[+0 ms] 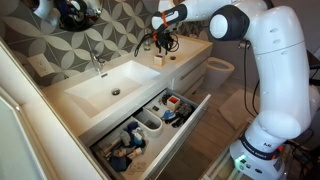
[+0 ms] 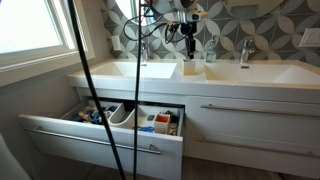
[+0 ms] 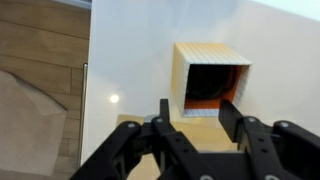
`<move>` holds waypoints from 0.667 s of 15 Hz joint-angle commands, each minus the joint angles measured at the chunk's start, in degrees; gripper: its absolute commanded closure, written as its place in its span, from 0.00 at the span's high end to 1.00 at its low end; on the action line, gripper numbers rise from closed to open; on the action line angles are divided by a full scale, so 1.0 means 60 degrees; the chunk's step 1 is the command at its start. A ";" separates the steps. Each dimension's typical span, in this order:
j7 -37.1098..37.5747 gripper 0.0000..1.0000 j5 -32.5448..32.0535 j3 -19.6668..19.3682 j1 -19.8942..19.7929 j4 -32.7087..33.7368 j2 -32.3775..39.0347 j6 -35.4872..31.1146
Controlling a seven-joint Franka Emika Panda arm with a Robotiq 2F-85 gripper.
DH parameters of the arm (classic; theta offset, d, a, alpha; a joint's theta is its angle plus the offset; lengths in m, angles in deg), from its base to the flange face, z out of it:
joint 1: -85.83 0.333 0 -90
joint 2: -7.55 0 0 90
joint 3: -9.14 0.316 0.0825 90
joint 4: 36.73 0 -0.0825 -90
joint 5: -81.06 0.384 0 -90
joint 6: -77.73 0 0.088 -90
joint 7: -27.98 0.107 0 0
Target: Pick up the orange square cup on the left in the right side part of the opened drawer and put it between the two sinks
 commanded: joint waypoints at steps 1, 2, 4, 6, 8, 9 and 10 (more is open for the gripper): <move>-0.1916 0.86 -0.0173 0.0179 -0.0048 -0.1400 -0.1664 -0.0051; -0.2437 0.93 -0.0215 0.0173 -0.0004 -0.1787 -0.2111 -0.0164; -0.3290 1.00 -0.0404 0.0171 0.0185 -0.2694 -0.3153 -0.0368; -0.4012 1.00 -0.0598 0.0281 0.0345 -0.3435 -0.4076 -0.0450; -0.4679 1.00 -0.0764 0.0470 0.0518 -0.4245 -0.5050 -0.0465; -0.5018 1.00 -0.0805 0.0600 0.0587 -0.4657 -0.5541 -0.0430; -0.5370 1.00 -0.0789 0.0750 0.0639 -0.5091 -0.6027 -0.0396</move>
